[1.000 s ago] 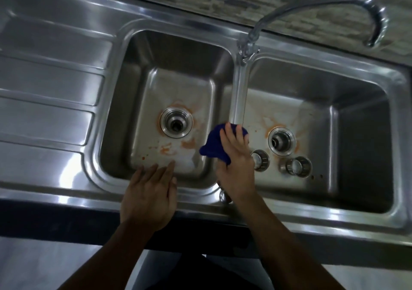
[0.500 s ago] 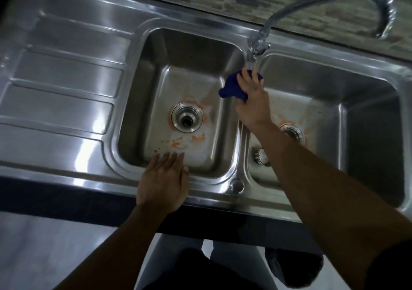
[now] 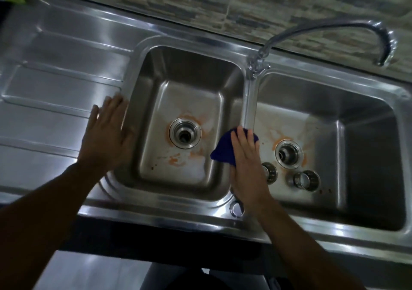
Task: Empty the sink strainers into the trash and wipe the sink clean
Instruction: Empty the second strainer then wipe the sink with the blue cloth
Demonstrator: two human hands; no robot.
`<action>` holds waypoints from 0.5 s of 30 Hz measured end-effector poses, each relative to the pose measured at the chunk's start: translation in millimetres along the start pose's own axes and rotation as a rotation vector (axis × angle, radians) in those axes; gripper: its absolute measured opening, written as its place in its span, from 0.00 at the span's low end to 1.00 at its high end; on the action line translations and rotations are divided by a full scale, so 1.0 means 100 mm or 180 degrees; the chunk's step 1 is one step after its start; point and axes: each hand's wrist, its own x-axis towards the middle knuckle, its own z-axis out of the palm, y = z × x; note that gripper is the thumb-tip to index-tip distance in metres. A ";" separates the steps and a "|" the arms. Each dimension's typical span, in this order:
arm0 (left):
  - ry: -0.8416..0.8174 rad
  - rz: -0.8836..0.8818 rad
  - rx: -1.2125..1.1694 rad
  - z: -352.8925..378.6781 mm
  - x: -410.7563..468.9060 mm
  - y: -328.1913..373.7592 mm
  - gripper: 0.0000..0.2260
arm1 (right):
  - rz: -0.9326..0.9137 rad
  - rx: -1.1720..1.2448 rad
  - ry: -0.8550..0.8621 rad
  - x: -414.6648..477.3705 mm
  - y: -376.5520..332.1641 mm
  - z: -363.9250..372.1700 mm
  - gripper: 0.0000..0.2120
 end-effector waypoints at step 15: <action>0.0271 -0.0020 -0.0015 0.13 0.18 -0.13 0.28 | 0.0076 0.0269 0.1322 1.63 -0.09 -0.27 0.27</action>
